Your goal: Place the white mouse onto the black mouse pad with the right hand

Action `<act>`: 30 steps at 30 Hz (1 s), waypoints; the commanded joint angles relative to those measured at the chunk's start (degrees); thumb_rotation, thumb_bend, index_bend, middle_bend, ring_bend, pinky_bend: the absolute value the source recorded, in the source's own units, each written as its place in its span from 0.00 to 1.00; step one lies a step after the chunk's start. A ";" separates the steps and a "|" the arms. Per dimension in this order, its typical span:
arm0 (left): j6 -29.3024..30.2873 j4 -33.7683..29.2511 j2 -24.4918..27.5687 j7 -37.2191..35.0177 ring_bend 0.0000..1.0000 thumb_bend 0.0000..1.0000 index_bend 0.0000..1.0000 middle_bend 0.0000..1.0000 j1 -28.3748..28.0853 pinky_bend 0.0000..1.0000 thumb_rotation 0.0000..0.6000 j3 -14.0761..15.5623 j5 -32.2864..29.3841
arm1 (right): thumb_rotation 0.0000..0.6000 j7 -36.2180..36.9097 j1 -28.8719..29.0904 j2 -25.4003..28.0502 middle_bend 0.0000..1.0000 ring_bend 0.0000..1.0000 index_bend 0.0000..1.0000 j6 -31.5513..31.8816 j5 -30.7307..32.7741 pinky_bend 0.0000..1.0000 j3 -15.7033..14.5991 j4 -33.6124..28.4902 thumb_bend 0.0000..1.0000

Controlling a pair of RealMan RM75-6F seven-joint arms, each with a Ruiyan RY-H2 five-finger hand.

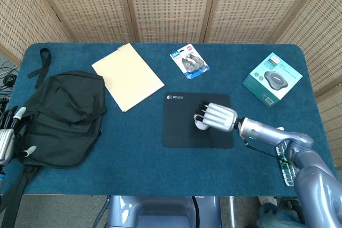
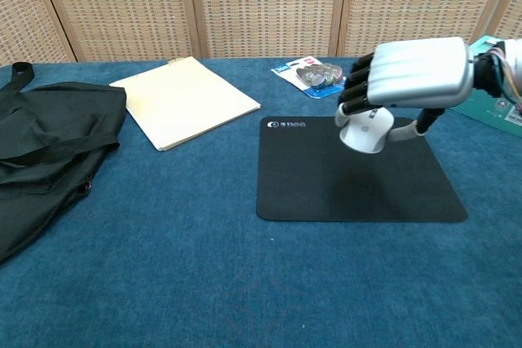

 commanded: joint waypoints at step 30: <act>-1.83 1.30 0.20 -1.43 0.00 0.00 0.00 0.00 -0.84 0.00 1.00 -0.19 -1.69 | 1.00 -0.61 3.57 -8.72 0.00 0.00 0.00 -4.39 -4.53 0.23 -7.70 14.74 0.49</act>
